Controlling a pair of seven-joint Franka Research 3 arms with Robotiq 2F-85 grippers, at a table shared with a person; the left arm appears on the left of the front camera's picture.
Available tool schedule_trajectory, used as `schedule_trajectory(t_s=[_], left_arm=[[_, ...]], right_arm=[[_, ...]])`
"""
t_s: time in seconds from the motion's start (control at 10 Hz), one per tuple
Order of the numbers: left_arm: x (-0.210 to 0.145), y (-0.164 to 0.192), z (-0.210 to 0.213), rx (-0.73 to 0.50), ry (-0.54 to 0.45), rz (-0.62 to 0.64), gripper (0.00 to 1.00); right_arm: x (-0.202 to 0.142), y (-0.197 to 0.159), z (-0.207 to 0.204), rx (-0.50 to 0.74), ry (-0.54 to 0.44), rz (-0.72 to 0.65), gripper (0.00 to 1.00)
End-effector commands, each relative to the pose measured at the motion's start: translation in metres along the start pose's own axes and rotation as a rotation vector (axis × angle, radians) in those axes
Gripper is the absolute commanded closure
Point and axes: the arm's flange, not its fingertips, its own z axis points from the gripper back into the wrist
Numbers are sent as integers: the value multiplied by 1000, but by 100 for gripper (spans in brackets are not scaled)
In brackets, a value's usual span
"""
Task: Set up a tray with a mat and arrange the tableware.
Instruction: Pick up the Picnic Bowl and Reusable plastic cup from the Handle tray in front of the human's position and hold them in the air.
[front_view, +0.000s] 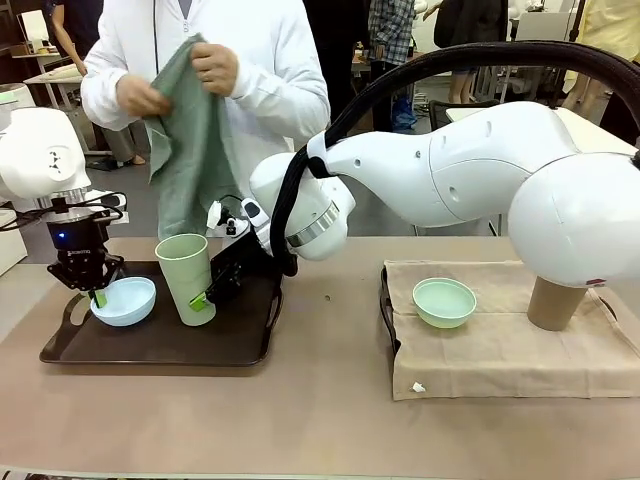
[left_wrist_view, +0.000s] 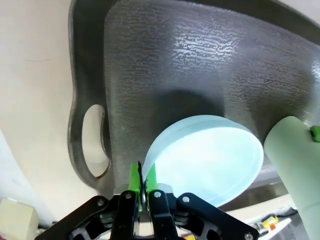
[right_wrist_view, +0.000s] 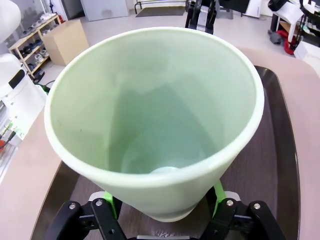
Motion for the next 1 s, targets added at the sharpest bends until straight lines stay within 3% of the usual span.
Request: schedule_trajectory(t_s=[0.0, 0.1, 0.2, 0.7, 0.9], left_arm=[[-1, 5, 3, -2, -14, -20, 100], [-2, 4, 5, 5, -13, -20, 100], [-6, 3, 13, 2, 12, -9, 100], [-80, -22, 113, -61, -108, -76, 100], [-112, -29, 149, -84, -168, -96, 100]], right_arm=[[2, -6, 4, 8, 5, 40, 100], [3, -4, 9, 2, 4, 44, 80], [8, 1, 16, -2, 2, 47, 100], [72, 81, 115, -117, -74, 167, 100], [82, 114, 148, -165, -82, 171, 100]])
